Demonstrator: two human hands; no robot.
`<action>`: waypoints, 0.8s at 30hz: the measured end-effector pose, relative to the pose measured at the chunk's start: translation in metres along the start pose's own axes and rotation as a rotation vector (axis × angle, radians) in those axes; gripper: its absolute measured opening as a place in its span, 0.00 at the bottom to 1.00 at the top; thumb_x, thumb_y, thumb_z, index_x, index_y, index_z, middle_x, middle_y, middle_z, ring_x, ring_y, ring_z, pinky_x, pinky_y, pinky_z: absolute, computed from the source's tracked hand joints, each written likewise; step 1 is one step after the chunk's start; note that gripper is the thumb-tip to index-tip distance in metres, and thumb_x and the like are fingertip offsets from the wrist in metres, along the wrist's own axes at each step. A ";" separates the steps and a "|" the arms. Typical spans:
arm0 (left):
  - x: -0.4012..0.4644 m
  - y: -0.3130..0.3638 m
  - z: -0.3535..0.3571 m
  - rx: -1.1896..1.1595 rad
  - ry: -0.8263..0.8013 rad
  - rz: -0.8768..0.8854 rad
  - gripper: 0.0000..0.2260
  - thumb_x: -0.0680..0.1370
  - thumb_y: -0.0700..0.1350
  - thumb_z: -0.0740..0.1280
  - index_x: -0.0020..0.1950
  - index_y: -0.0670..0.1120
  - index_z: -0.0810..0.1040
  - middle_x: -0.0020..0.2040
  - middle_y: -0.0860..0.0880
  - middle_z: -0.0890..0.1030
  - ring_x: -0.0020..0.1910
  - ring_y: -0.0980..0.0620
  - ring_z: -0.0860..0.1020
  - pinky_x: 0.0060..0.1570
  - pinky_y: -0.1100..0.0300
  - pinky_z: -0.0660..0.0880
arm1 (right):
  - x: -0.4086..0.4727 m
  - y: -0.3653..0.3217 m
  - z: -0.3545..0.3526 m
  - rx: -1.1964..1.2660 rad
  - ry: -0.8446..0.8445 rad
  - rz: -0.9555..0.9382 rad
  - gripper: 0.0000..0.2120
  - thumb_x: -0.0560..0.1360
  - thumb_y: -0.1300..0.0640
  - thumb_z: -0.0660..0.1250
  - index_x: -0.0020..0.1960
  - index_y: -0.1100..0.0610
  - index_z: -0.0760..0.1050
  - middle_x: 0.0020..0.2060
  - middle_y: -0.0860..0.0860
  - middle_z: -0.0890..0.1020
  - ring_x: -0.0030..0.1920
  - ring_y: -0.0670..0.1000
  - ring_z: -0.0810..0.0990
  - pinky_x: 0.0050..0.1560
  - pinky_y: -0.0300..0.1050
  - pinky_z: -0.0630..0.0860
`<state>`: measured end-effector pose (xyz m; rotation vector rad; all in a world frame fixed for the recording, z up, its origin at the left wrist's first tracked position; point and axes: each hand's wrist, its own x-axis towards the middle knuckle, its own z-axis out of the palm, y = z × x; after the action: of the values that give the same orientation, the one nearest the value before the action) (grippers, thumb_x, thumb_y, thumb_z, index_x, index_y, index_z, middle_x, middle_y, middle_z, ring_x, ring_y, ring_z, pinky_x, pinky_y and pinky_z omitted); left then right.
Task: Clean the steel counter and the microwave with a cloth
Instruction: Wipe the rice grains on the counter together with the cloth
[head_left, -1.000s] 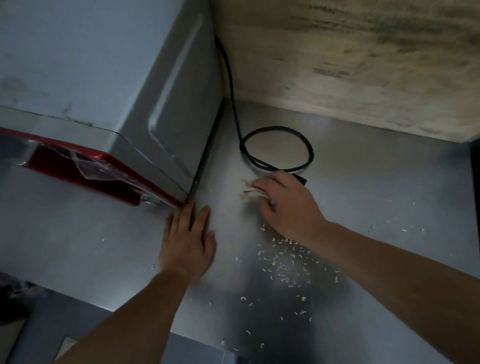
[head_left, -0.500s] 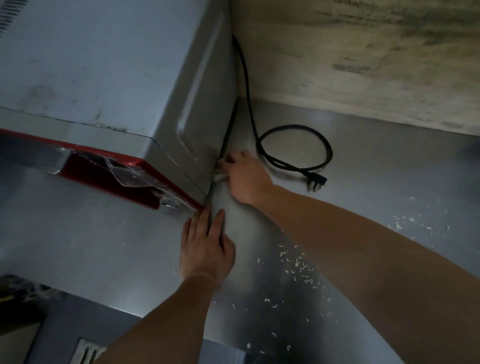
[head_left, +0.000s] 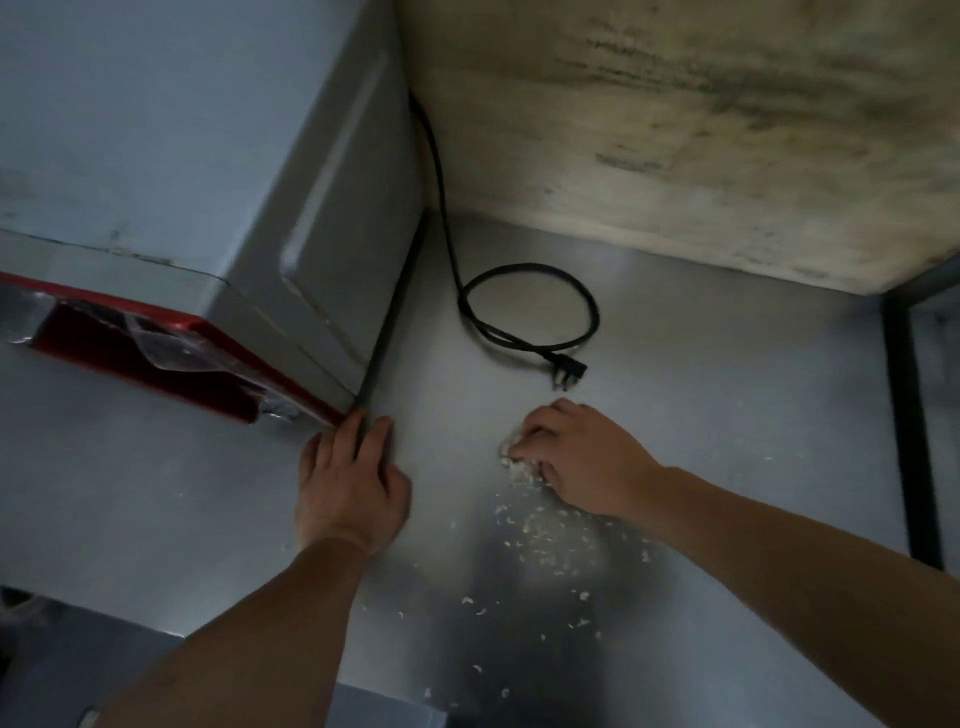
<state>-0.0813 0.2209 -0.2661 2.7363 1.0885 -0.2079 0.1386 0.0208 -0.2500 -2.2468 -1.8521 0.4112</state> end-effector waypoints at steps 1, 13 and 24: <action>0.001 0.003 0.000 0.005 0.002 -0.003 0.28 0.76 0.56 0.52 0.75 0.51 0.69 0.76 0.44 0.67 0.72 0.39 0.66 0.76 0.45 0.56 | -0.012 0.005 -0.004 0.011 0.009 0.013 0.23 0.64 0.62 0.75 0.58 0.48 0.82 0.54 0.51 0.81 0.51 0.54 0.79 0.50 0.52 0.80; 0.016 0.004 -0.002 0.001 -0.006 0.042 0.30 0.75 0.58 0.49 0.77 0.54 0.65 0.79 0.49 0.63 0.74 0.42 0.67 0.76 0.45 0.56 | 0.108 -0.024 -0.016 0.076 0.159 0.245 0.23 0.73 0.64 0.66 0.66 0.53 0.76 0.58 0.56 0.75 0.57 0.57 0.74 0.55 0.51 0.75; 0.023 -0.004 -0.002 0.000 -0.009 0.101 0.29 0.76 0.55 0.53 0.77 0.53 0.66 0.79 0.50 0.62 0.71 0.39 0.71 0.75 0.43 0.60 | 0.055 0.069 -0.020 -0.239 0.305 0.609 0.18 0.69 0.64 0.66 0.59 0.59 0.76 0.52 0.61 0.76 0.54 0.64 0.75 0.49 0.55 0.74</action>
<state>-0.0676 0.2394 -0.2694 2.7788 0.9445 -0.2058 0.2190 0.0618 -0.2584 -2.8214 -1.0957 -0.0812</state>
